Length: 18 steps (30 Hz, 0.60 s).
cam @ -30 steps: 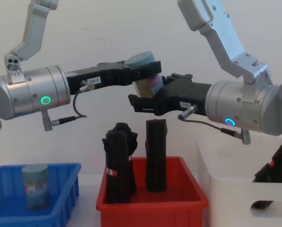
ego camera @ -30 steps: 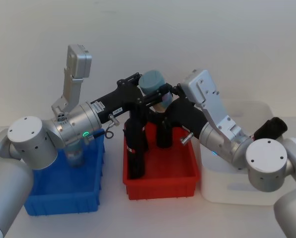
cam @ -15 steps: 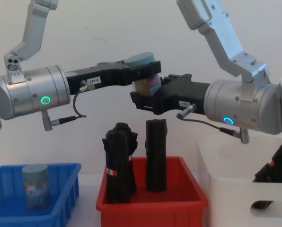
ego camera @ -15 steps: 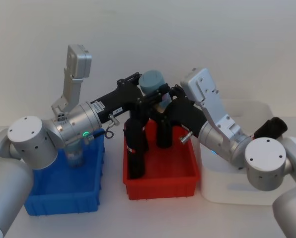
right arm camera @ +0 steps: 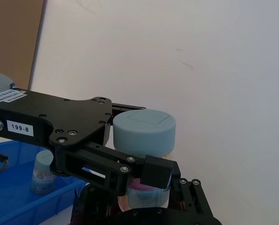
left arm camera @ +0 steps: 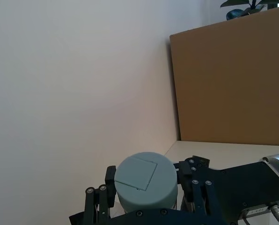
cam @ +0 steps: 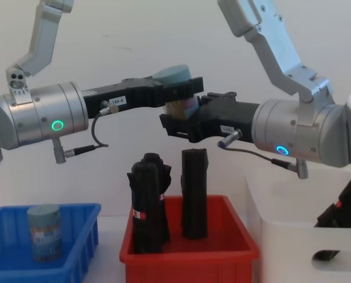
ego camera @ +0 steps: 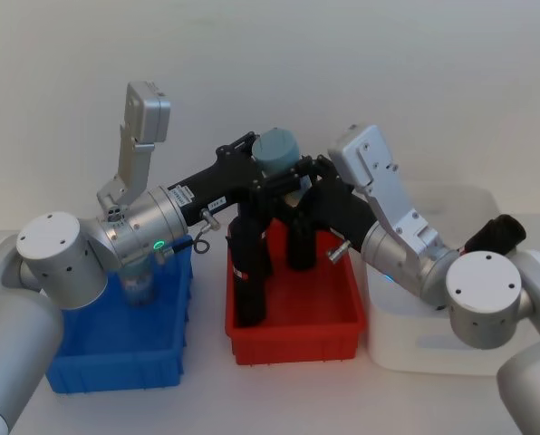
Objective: Pick the cotton swabs from the blue box and place them into the white box.
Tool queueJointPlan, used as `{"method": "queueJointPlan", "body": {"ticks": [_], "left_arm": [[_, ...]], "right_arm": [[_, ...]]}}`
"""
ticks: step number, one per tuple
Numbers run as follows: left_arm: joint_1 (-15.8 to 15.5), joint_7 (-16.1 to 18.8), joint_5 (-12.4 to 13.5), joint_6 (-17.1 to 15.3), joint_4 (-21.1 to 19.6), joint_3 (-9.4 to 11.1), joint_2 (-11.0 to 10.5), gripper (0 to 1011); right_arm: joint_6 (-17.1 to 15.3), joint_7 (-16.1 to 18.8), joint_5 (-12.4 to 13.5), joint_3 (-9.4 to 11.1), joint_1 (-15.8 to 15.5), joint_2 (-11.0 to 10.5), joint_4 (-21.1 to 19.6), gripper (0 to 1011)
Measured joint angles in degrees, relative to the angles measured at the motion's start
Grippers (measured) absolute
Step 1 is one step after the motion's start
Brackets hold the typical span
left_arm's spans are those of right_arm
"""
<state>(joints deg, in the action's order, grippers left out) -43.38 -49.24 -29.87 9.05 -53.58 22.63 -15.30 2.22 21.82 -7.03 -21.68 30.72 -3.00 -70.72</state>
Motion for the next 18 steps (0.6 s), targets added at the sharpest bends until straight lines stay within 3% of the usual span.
{"method": "queueJointPlan", "body": {"ticks": [8,18], "left_arm": [[0.0,0.0,0.0,0.0,0.0,-0.01,-0.03,1003],[0.0,0.0,-0.02,0.01,0.0,-0.05,-0.04,1004]], "right_arm": [[0.0,-0.03,0.04,0.06,0.01,-0.06,0.04,646],[-0.86,-2.63,1.04,0.97,-1.08,-1.04,-0.33,646]]}}
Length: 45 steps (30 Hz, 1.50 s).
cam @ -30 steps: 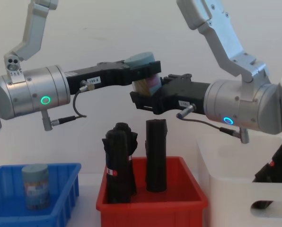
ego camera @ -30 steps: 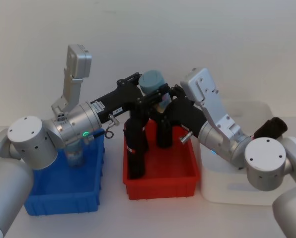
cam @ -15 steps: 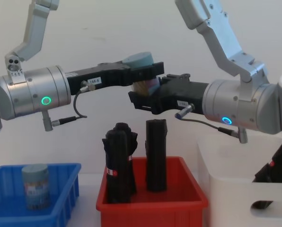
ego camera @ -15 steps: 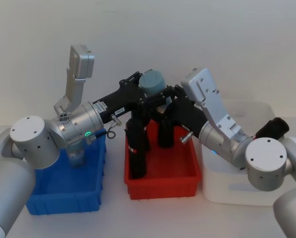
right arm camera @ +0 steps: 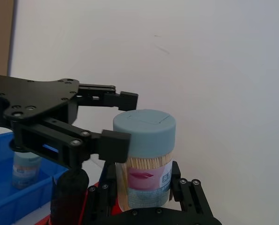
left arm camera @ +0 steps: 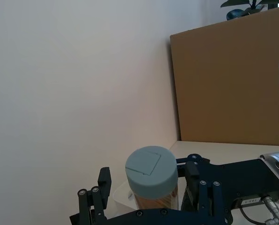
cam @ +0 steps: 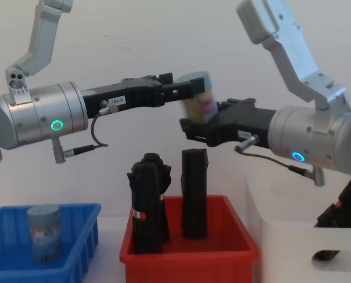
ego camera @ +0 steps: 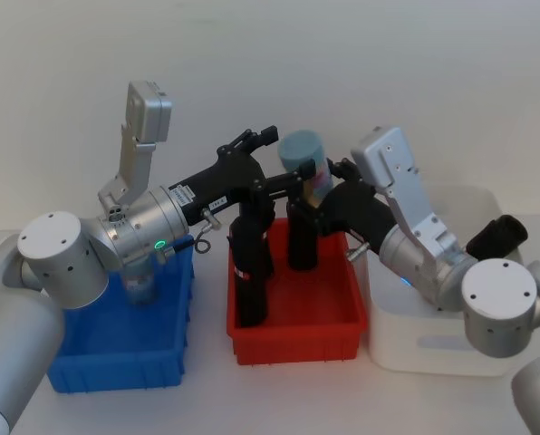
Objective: Pick the cotton swabs from the blue box and place them into the white box.
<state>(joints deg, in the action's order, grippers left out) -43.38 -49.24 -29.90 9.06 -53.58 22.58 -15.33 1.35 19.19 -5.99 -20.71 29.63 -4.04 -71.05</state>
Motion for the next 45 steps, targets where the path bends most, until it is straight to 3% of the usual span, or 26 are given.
{"method": "queueJointPlan", "body": {"ticks": [13,21,29,41,45], "left_arm": [[0.0,0.02,0.0,0.0,0.0,-0.02,0.0,1004],[0.0,0.06,0.0,0.0,0.0,-0.02,0.0,1004],[0.0,0.06,0.0,0.0,0.0,-0.02,0.0,1004],[0.0,0.05,0.0,0.0,0.0,-0.01,0.0,1004],[0.0,0.05,0.0,0.0,0.0,-0.01,0.0,1004]], "right_arm": [[-1.14,-6.74,3.12,2.25,-2.54,-2.02,-1.38,646],[-1.42,-12.4,6.78,4.01,-4.31,-3.19,-2.07,646],[-2.11,-17.28,12.14,5.65,-5.73,-3.79,-2.16,646],[-5.03,-20.04,20.57,7.08,-5.65,-3.27,-1.08,646],[-5.75,-19.39,21.86,7.2,-5.22,-3.04,-0.86,646]]}}
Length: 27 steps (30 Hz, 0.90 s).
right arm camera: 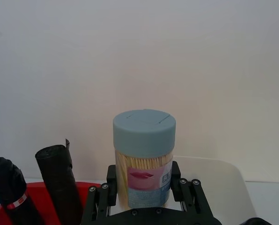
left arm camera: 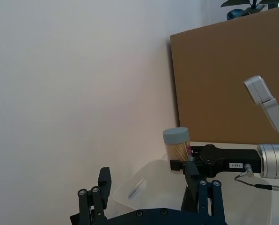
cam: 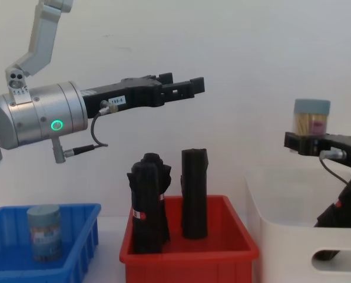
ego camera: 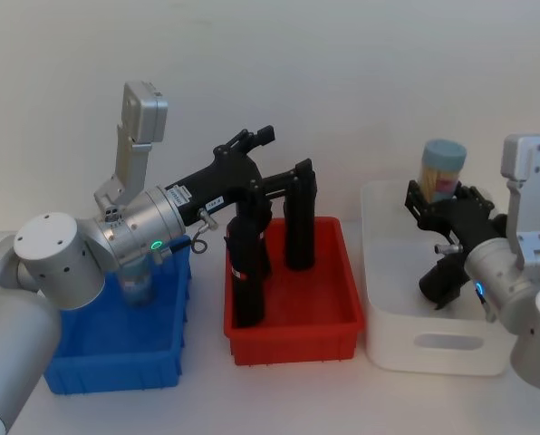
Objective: Pick the cotton swabs from the blue box and place them into the white box.
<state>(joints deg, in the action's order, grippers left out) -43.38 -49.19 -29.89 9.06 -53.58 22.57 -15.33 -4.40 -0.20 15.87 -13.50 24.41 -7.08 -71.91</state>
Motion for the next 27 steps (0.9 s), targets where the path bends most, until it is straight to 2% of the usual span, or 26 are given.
{"method": "queueJointPlan", "body": {"ticks": [10,22,27], "left_arm": [[0.0,0.0,0.0,0.0,0.0,0.0,0.0,1004],[0.0,0.0,0.0,0.0,0.0,0.0,0.0,1004],[0.0,0.0,0.0,0.0,0.0,0.0,0.0,1004]], "right_arm": [[-1.0,2.2,0.58,-0.19,1.37,0.69,0.08,657],[-1.48,3.28,0.58,-0.39,2.17,1.07,0.12,993],[-1.6,3.51,0.58,-0.43,2.38,1.16,0.12,1002]]}}
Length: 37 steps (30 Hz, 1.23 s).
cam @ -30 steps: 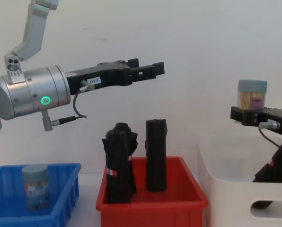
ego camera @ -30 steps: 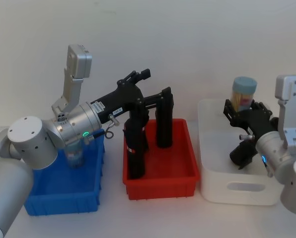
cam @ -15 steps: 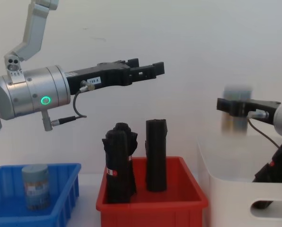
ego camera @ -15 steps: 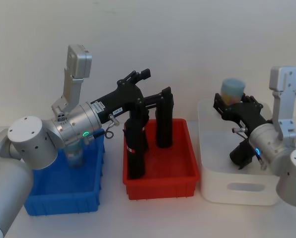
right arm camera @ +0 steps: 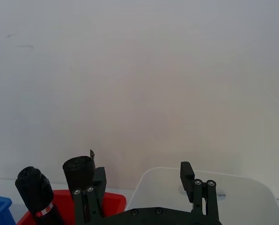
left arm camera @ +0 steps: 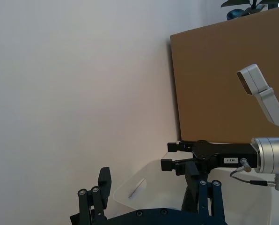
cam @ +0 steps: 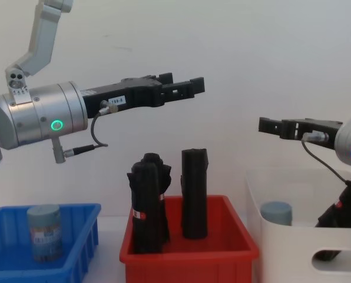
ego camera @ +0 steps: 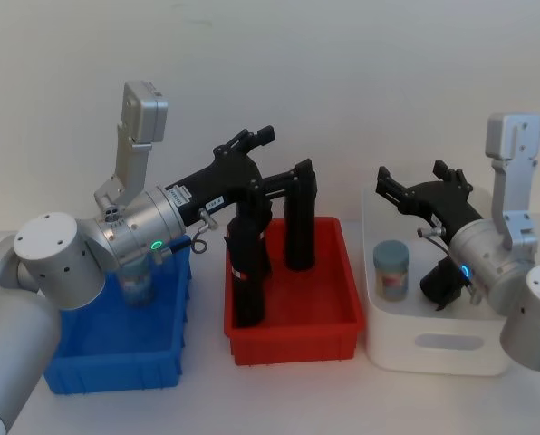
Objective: Pick the cotton swabs from the blue box and place them into the white box.
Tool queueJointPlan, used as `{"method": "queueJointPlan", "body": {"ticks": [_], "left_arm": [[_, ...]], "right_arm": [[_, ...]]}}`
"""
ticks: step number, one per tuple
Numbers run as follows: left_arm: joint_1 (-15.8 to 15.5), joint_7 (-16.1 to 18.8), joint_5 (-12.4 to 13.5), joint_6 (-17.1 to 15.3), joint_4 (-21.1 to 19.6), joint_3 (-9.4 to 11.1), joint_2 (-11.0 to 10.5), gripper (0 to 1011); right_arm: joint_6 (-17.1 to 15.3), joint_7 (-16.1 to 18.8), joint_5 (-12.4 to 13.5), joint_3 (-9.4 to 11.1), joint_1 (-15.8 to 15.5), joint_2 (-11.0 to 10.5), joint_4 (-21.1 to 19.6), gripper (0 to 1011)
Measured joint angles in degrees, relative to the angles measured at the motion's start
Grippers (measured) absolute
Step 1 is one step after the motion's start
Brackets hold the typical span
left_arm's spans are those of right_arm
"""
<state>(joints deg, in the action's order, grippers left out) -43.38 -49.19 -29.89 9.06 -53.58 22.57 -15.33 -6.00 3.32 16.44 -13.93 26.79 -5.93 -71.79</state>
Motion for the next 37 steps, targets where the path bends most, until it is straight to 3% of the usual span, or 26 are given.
{"method": "queueJointPlan", "body": {"ticks": [37], "left_arm": [[0.0,0.0,0.0,0.0,0.0,0.0,0.0,1004]], "right_arm": [[-0.18,0.44,-0.01,-0.09,0.31,0.17,-0.01,1002]]}}
